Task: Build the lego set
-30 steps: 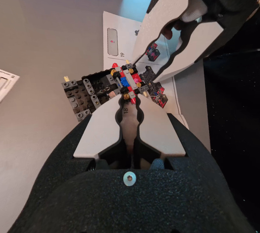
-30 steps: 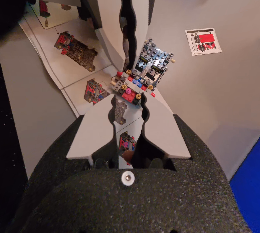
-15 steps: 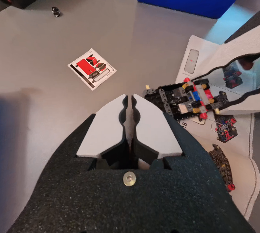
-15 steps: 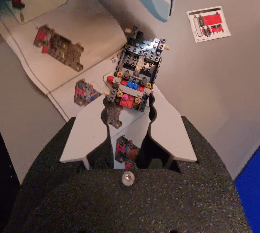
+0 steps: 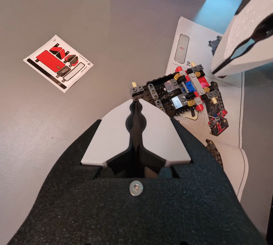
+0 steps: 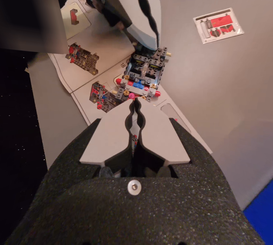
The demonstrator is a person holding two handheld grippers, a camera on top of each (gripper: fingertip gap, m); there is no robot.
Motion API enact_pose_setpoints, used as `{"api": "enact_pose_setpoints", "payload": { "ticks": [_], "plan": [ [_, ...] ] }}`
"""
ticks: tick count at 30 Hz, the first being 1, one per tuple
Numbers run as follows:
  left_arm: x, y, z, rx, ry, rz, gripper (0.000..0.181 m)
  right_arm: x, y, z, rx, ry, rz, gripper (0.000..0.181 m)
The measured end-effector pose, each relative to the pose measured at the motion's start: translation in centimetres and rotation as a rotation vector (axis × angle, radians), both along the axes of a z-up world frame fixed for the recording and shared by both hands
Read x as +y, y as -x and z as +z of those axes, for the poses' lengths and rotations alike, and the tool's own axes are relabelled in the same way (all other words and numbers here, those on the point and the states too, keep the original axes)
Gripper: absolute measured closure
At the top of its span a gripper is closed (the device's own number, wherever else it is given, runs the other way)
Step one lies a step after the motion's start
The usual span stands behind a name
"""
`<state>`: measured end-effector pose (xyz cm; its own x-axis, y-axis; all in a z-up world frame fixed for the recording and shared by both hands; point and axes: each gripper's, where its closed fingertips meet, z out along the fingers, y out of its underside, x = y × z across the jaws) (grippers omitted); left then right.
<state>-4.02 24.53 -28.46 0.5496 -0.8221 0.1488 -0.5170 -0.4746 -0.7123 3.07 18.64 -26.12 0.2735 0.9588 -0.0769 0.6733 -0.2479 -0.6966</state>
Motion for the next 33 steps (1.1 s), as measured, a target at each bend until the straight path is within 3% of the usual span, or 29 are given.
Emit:
{"api": "enact_pose_setpoints", "payload": {
  "ticks": [28,29,31,33],
  "plan": [
    [0.0,-0.4,0.5,0.003,-0.085,-0.028,0.181,-0.8,1.1,-1.6,-0.329,-0.093,0.191,0.181],
    [-0.2,-0.6,0.6,-0.011,-0.081,-0.045,0.181,-0.8,1.2,-1.6,-0.333,-0.101,0.197,0.181],
    [-4.1,-3.2,1.4,-0.160,0.070,-0.273,0.181,-0.6,1.8,-1.6,-0.312,-0.133,0.206,0.181],
    [-2.1,-2.7,0.8,-0.072,0.027,-0.151,0.181,-0.5,1.9,-1.5,-0.316,-0.140,0.220,0.181]
  ]
}}
